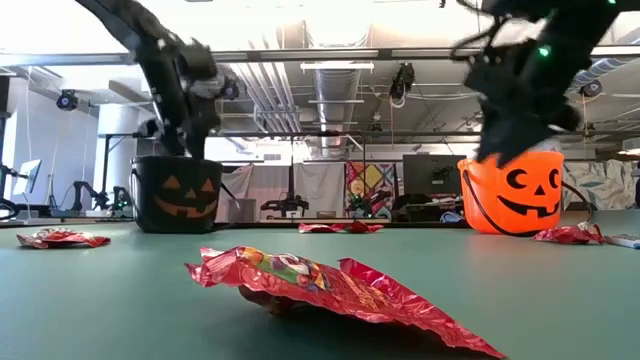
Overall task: Sort candy by brand, put in halloween buckets
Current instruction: Put the white chocolate into the black bucket
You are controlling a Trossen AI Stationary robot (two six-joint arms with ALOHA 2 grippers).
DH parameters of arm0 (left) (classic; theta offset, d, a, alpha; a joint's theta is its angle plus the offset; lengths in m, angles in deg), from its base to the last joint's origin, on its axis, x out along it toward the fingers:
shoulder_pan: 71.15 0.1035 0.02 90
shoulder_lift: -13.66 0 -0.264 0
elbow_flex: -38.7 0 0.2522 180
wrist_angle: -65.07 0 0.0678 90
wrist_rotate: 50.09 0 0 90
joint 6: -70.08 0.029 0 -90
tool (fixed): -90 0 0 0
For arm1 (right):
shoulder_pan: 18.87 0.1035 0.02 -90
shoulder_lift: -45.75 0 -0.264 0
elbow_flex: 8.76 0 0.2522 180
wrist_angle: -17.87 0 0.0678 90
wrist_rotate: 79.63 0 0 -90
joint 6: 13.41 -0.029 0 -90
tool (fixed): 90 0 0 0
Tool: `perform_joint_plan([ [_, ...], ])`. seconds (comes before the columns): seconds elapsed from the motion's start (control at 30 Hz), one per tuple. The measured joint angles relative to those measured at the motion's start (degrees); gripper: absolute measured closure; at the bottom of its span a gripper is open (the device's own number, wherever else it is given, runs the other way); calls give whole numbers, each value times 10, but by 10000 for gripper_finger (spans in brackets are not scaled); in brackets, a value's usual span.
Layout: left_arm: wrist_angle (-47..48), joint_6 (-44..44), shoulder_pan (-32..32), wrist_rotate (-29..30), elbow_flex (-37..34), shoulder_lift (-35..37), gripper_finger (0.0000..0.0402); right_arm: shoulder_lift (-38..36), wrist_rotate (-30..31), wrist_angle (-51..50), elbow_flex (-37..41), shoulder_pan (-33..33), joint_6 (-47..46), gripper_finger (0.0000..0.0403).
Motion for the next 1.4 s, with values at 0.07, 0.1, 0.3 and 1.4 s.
perform_joint_plan([
  [0.07, 0, 2, -13, -1, 0, 36, 138, 7, -19, -48, 0, 0, -38, 187],
  [0.1, -1, 2, -21, 0, 0, 52, 135, 12, -31, -67, 0, 0, -55, 191],
  [0.3, -5, 1, -114, -30, -4, 144, 137, 55, -147, -111, 0, 1, -97, 215],
  [1.4, -651, -136, -672, 55, -311, 156, 200, 305, -305, -173, -119, 2, 160, 390],
])
